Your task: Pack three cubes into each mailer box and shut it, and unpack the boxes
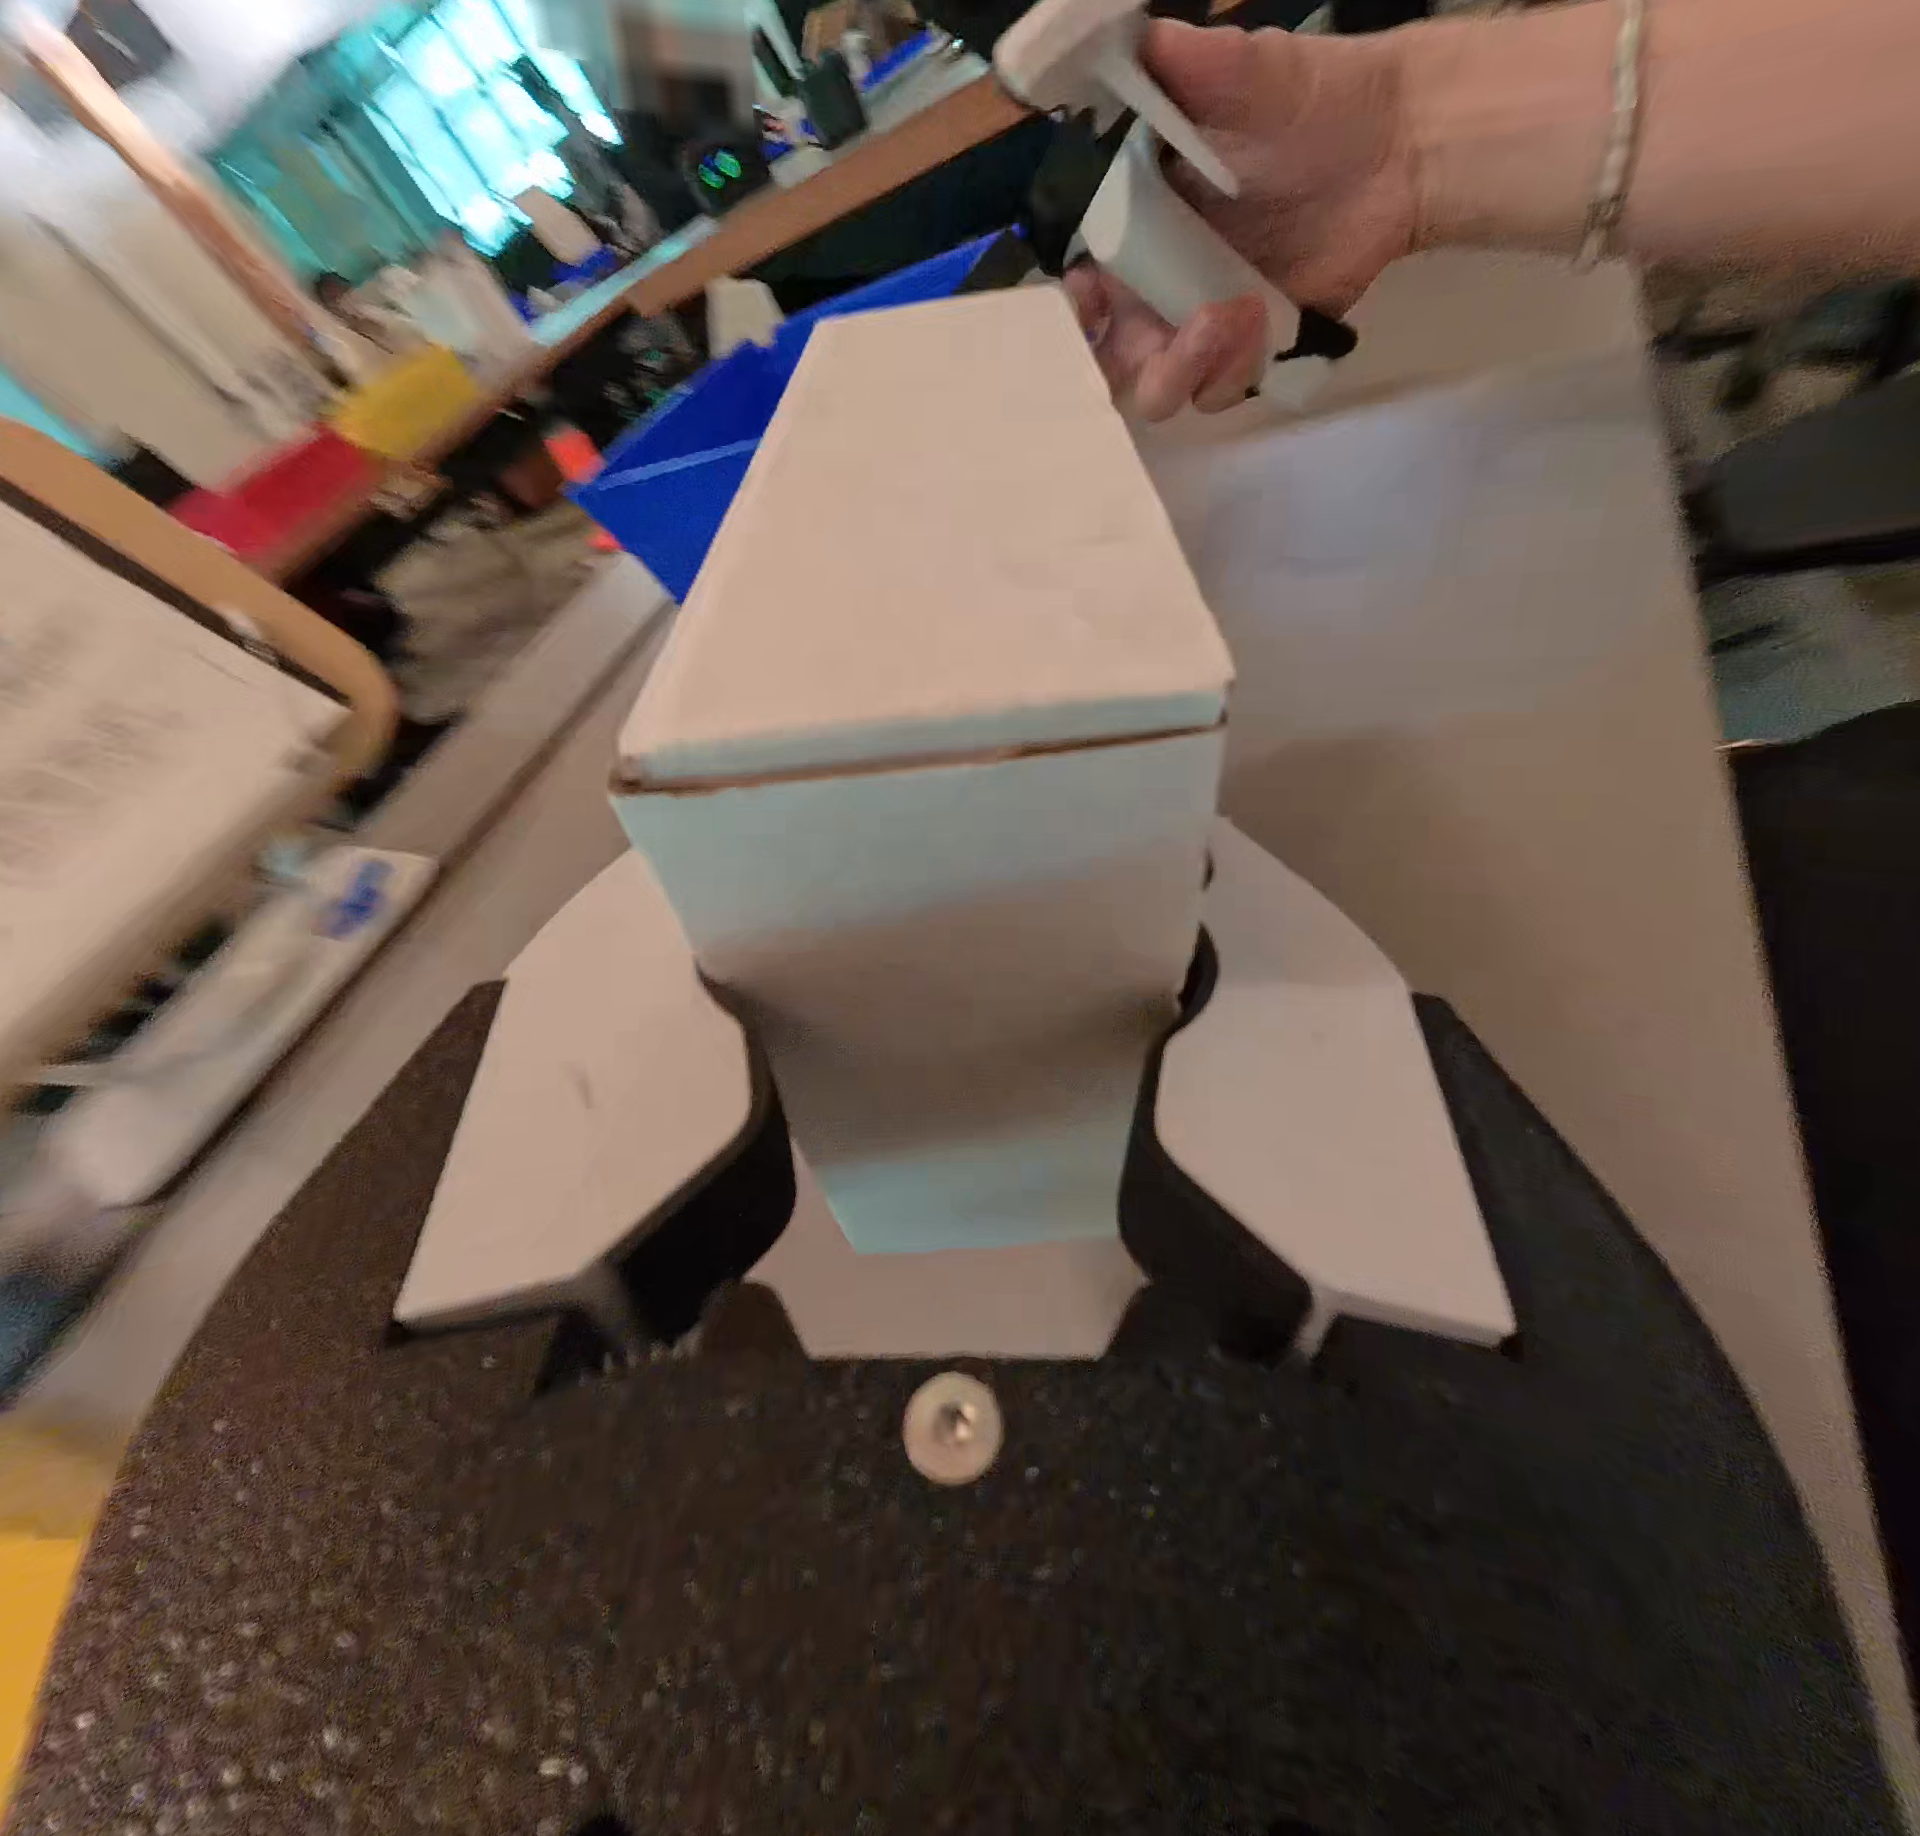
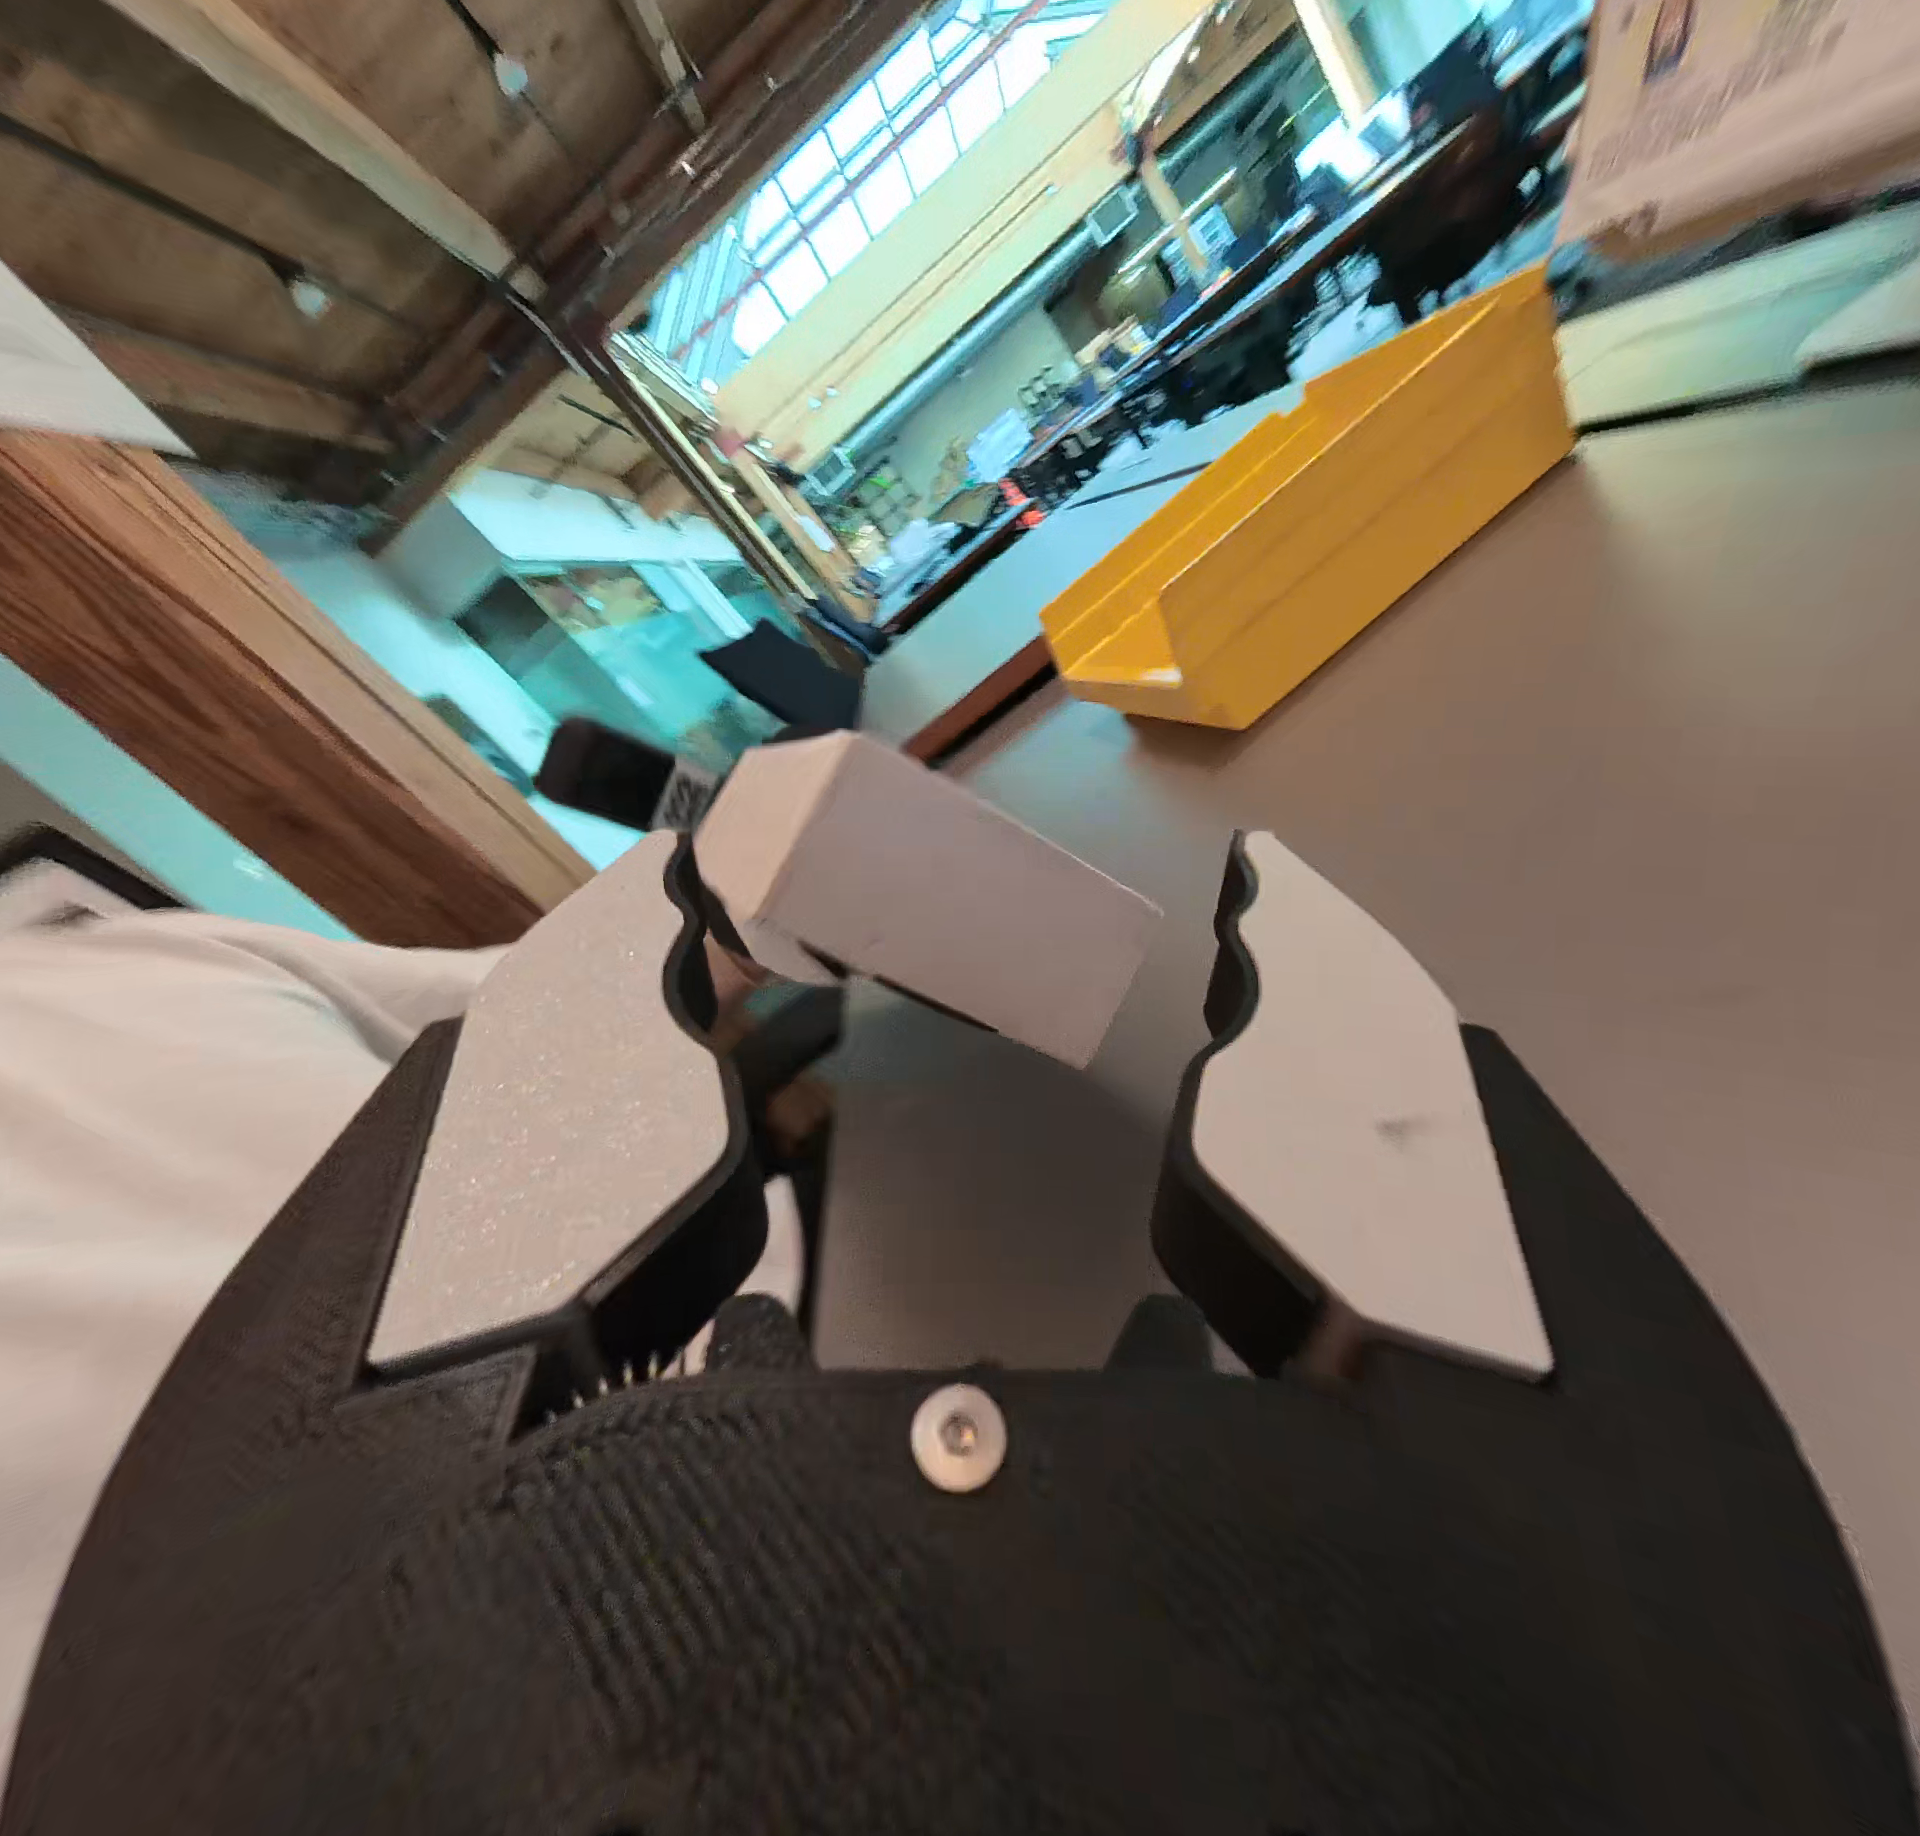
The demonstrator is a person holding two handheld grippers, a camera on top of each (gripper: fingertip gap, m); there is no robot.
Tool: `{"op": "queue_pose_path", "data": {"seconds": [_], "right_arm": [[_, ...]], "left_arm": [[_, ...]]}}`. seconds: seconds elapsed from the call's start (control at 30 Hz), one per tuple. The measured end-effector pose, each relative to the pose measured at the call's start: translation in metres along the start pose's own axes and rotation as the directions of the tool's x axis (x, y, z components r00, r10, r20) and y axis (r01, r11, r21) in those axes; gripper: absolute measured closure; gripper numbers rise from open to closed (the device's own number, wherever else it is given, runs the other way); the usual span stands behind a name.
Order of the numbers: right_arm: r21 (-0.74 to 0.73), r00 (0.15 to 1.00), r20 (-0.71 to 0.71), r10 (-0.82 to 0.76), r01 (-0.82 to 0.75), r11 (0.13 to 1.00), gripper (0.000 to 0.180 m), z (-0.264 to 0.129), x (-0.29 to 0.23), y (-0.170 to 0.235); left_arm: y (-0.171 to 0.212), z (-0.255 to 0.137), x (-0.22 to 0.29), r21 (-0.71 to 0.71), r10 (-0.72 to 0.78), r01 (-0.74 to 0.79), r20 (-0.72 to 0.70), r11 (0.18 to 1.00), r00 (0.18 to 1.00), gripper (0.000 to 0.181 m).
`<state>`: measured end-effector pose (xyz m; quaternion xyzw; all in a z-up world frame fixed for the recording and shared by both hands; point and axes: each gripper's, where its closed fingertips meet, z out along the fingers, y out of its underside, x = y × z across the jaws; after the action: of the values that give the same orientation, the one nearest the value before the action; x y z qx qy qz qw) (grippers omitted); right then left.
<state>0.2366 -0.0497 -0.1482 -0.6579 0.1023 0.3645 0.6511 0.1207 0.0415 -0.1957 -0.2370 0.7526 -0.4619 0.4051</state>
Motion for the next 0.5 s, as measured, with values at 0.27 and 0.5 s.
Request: {"op": "queue_pose_path", "data": {"seconds": [0.27,0.5], "right_arm": [[-0.258,0.797,-0.201,-0.569,0.518,0.816,0.084,0.019,0.004,0.046],[-0.294,0.783,-0.145,-0.604,0.549,0.782,0.085,0.043,0.021,0.068]], "left_arm": [[0.049,0.021,-0.005,-0.093,-0.255,0.239,-0.257,0.967,0.932,0.104],[0.077,0.019,-0.005,-0.210,-0.261,0.205,-0.292,0.956,0.920,0.104]]}}
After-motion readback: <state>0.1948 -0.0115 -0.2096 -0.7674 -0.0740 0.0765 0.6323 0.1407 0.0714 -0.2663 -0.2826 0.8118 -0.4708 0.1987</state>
